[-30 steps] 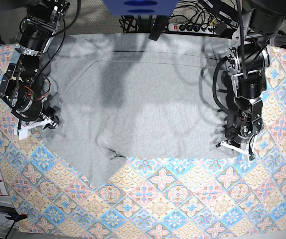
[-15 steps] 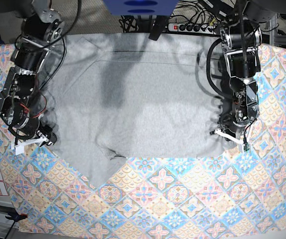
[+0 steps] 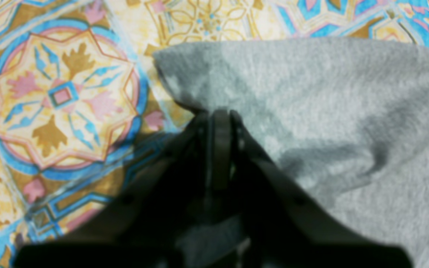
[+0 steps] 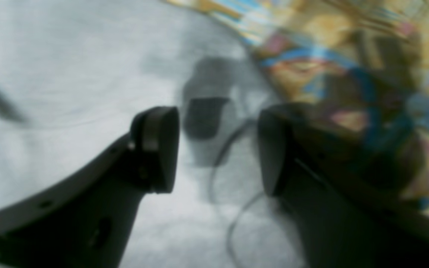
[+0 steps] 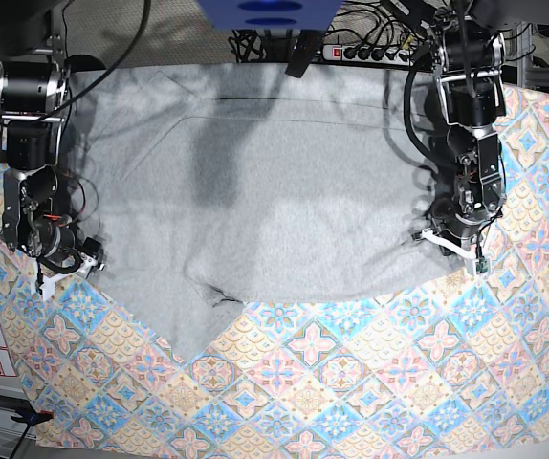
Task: Fold the T-shirt properly
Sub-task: 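Move both grippers down the shirt sides and grasp the hem edges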
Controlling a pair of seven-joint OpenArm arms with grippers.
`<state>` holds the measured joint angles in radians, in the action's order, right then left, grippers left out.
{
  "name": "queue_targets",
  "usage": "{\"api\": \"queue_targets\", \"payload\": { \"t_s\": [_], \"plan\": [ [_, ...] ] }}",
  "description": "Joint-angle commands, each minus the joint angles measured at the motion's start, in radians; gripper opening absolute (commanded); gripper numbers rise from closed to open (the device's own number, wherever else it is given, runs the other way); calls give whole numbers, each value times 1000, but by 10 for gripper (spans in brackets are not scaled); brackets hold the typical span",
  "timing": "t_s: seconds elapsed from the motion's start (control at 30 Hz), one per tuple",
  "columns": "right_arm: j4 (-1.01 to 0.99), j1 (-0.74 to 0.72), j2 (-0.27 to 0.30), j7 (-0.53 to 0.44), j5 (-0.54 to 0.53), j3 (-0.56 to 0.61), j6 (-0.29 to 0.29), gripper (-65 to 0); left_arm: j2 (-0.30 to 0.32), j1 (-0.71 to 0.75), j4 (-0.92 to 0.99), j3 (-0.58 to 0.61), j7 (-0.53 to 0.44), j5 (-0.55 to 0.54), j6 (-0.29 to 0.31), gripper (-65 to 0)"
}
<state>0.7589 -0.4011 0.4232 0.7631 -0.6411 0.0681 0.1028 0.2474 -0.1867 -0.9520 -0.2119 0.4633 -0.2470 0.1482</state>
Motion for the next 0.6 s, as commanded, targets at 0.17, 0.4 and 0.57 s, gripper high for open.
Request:
{"api": "queue_targets", "payload": {
  "t_s": [0.17, 0.4, 0.57],
  "plan": [
    [-35, -42, 33, -138, 112, 62, 10, -313, 20, -9, -15, -4, -5, -2, -6, -650],
    [-42, -42, 30, -155, 290, 63, 94, -313, 16, -9, -15, -4, -5, -2, -6, -650],
    [-68, -40, 29, -150, 295, 62, 217, -316, 14, -9, -15, -4, -5, -2, -6, -650]
  ]
}}
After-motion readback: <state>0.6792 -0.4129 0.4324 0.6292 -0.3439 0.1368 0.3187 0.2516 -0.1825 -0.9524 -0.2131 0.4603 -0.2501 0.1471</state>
